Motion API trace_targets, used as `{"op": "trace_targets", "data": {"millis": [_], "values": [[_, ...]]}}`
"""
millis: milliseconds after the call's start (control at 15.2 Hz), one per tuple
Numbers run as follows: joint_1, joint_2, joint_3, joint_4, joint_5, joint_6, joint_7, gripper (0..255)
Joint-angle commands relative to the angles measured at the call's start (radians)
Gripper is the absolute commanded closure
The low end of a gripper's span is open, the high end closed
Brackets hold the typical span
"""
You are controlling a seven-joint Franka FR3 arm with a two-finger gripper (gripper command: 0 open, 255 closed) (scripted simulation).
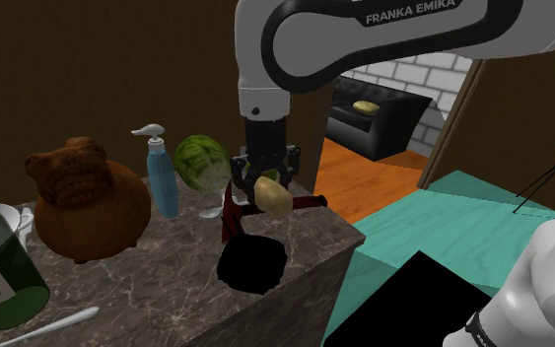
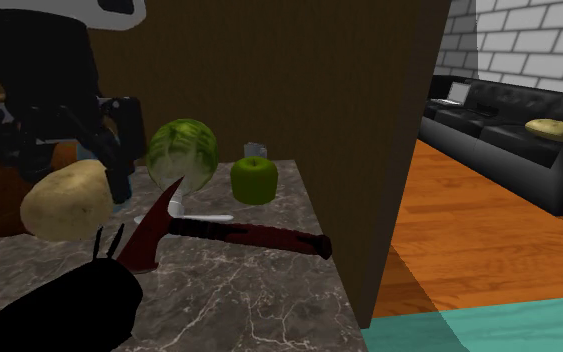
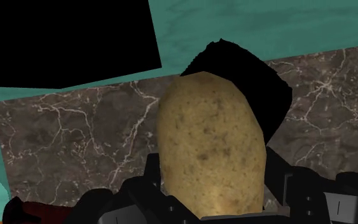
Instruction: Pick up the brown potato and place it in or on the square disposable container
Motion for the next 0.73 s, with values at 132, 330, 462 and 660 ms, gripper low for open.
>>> {"op": "trace_targets", "data": {"millis": [132, 330, 462, 660], "values": [[0.059, 0.12, 0.042, 0.141, -0.042, -0.026, 0.112, 255], [0.06, 0.124, 0.04, 0.105, -0.044, 0.013, 0.11, 255], [0.06, 0.128, 0.039, 0.083, -0.045, 0.039, 0.11, 255], [0.061, 0.135, 0.038, 0.052, -0.049, 0.077, 0.11, 255]]}}
